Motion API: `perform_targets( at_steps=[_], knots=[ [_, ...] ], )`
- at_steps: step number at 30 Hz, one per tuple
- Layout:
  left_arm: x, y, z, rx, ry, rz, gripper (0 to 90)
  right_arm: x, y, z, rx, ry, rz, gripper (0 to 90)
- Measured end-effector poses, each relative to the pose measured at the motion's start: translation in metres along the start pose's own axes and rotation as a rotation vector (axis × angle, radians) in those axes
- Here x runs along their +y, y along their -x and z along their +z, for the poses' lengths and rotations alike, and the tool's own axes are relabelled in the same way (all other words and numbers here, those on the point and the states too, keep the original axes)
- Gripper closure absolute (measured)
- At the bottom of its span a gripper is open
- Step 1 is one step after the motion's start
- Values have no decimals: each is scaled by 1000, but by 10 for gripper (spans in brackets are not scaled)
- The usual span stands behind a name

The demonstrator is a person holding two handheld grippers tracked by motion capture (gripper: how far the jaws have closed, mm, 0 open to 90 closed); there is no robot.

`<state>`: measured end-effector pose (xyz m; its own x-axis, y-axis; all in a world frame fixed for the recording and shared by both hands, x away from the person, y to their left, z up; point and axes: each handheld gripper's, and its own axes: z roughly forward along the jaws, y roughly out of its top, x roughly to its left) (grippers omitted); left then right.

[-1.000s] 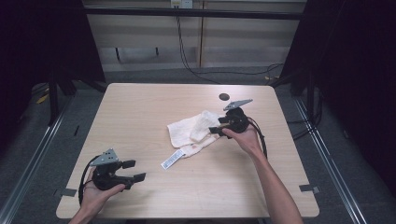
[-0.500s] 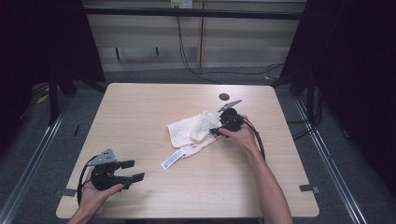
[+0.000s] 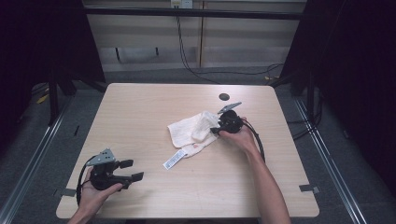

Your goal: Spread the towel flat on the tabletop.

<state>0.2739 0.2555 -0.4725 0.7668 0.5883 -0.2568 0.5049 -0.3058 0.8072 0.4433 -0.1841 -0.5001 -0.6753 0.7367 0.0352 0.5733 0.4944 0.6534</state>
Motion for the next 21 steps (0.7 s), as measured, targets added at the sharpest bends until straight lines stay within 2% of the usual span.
perform_targets(
  at_steps=[3,5,7,8,13,20,21],
  knots=[
    [0,0,1,-1,-5,1,262,-1,0,-2,8,-1,-4,679],
    [0,1,2,-1,-9,3,264,-3,0,-4,27,-4,19,741],
    [1,1,2,-2,-10,3,265,-4,0,-4,32,4,18,750],
    [1,1,2,0,-11,1,264,-5,-2,-5,30,3,28,787],
    [2,1,3,-2,-8,4,267,-9,-6,-8,55,14,46,824],
    [2,2,6,-7,-11,-5,284,-14,-16,-13,84,-3,18,839],
    [3,4,8,5,-14,-7,327,-16,-19,-14,94,3,19,841]
  ],
)
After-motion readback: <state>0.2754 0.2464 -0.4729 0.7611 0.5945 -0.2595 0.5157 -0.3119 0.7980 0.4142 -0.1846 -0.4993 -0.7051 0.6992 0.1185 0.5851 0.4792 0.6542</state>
